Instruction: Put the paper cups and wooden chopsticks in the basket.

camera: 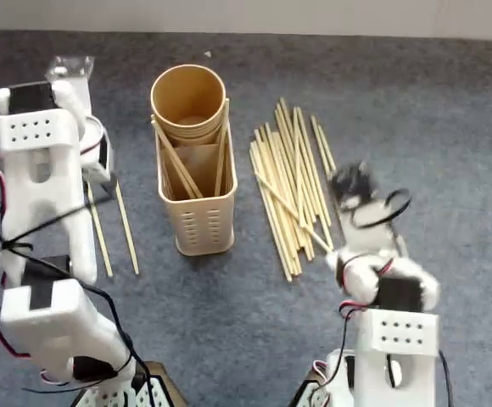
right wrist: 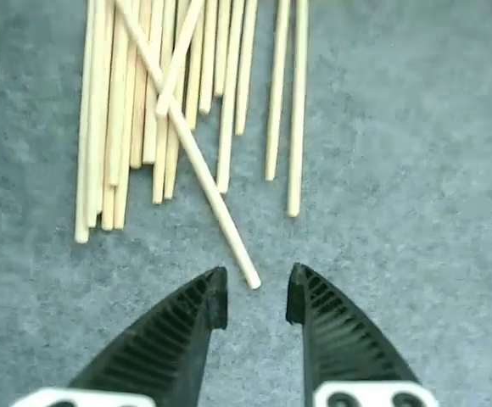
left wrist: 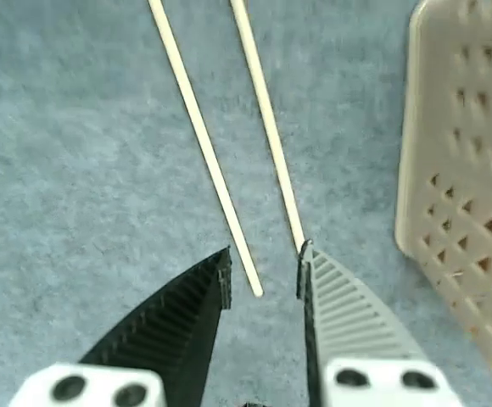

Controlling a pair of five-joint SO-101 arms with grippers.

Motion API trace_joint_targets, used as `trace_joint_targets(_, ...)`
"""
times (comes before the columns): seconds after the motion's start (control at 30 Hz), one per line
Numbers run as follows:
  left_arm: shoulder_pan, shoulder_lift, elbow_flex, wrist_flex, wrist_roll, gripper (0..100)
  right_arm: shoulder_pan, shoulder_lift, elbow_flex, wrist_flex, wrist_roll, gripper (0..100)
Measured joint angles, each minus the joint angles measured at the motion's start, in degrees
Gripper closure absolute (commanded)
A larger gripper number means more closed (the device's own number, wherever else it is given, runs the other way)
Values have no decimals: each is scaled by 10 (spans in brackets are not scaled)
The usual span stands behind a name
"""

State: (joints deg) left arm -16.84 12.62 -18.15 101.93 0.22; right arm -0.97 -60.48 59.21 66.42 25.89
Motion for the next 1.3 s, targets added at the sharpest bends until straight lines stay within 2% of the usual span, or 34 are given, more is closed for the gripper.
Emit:
trace_joint_targets(0.1,-11,65,21,-25,0,827,-2,-14,94,-47,-11,868)
trace_joint_targets(0.2,-18,141,17,-37,-6,773,-2,-20,127,-87,-47,868)
trace_joint_targets(0.43,-17,302,-89,-21,-30,755,3,-21,169,-130,-77,868)
trace_joint_targets(0.63,-52,314,-156,-17,-40,752,3,-21,209,-175,-77,868)
trace_joint_targets(0.9,-64,320,-146,-15,-48,751,2,-21,215,-192,-77,868)
trace_joint_targets(1.3,1,368,-159,-14,-27,754,2,-23,220,-192,-77,868)
